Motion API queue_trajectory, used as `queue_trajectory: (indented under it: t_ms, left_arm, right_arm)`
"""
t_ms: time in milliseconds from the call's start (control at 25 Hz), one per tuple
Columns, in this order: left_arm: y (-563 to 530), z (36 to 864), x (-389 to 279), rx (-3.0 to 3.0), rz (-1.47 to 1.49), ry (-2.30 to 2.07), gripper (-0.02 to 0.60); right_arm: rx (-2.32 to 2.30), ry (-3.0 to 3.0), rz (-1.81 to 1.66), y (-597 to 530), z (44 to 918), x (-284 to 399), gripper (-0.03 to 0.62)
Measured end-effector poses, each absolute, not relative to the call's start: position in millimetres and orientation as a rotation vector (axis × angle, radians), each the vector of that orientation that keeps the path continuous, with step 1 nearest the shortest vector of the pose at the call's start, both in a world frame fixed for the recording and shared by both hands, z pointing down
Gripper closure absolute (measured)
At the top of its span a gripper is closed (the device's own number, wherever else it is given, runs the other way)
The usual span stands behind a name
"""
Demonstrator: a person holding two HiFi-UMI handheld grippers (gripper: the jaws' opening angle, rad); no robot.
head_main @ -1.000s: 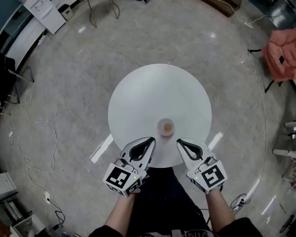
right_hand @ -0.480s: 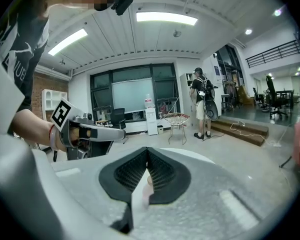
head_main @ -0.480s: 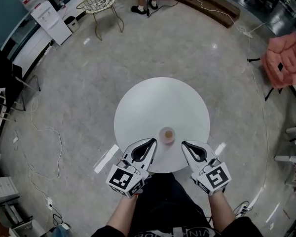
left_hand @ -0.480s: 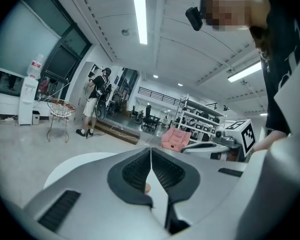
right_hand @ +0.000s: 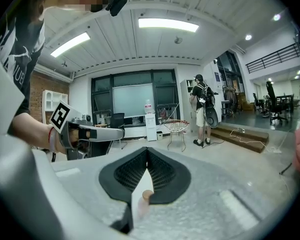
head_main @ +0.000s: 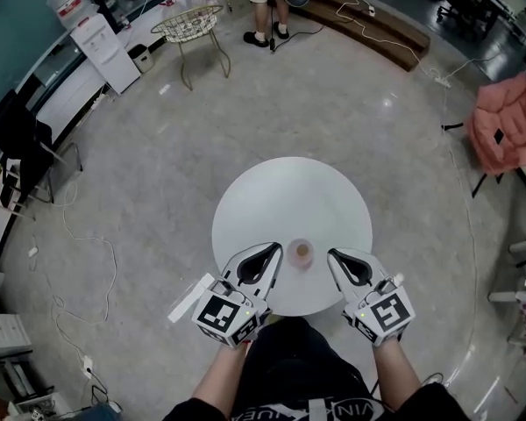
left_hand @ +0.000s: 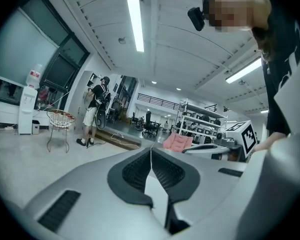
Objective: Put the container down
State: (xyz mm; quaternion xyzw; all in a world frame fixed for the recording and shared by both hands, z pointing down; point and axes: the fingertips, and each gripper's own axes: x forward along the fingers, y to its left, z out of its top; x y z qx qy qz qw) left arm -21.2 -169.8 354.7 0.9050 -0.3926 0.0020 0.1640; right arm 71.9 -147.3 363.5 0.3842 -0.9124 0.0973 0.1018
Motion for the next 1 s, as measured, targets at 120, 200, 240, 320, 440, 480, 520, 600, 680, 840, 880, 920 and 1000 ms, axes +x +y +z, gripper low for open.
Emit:
queue_trajectory:
  t_ms: [120, 200, 240, 320, 440, 480, 520, 600, 680, 840, 880, 920, 1000]
  left_arm:
    - [-172.7, 342.1, -24.2, 2.591, -0.004, -1.131, 0.568]
    - [-173.9, 338.2, -25.9, 2.602, -0.011, -1.138, 0.566]
    - [-174.7, 336.3, -26.8, 2.605, -0.014, -1.141, 0.567]
    - [-176.3, 331.0, -28.2, 2.602, -0.024, -1.144, 0.566]
    - [-178.5, 324.6, -28.1, 2.602, -0.052, -1.141, 0.568]
    - [-179.2, 322.6, -27.9, 2.608, -0.055, -1.141, 0.567]
    - [-179.9, 319.7, -27.9, 2.615, -0.057, -1.141, 0.566]
    - [-181.3, 312.0, -28.4, 2.625, -0.067, -1.138, 0.568]
    - [-183.3, 304.9, -28.6, 2.628, -0.091, -1.135, 0.566]
    - [-185.4, 295.1, -25.3, 2.639, -0.115, -1.132, 0.568]
    - [-185.4, 292.8, -23.9, 2.646, -0.117, -1.131, 0.568]
    - [-185.6, 290.5, -22.6, 2.651, -0.119, -1.131, 0.568]
    - [-185.7, 287.6, -21.6, 2.660, -0.119, -1.132, 0.567]
  right_arm:
    - [1.143, -2.708, 0.272, -150.8, 352.6, 67.8, 0.588]
    - [1.144, -2.714, 0.255, -153.0, 347.4, 65.3, 0.588]
    - [1.144, -2.717, 0.247, -154.4, 344.7, 64.2, 0.588]
    - [1.145, -2.724, 0.238, -157.2, 338.6, 63.0, 0.588]
    - [1.155, -2.737, 0.226, -159.7, 330.3, 62.3, 0.588]
    - [1.158, -2.741, 0.221, -160.1, 328.0, 61.5, 0.588]
    - [1.160, -2.743, 0.215, -160.5, 325.9, 60.4, 0.588]
    - [1.163, -2.747, 0.204, -161.2, 321.5, 58.2, 0.588]
    - [1.167, -2.750, 0.193, -162.4, 316.8, 57.2, 0.588]
    - [1.175, -2.757, 0.166, -164.0, 307.0, 59.8, 0.588]
    - [1.177, -2.759, 0.159, -164.4, 303.8, 60.9, 0.588]
    - [1.179, -2.761, 0.153, -165.0, 300.8, 61.9, 0.588]
    - [1.182, -2.765, 0.142, -165.5, 297.1, 62.8, 0.588]
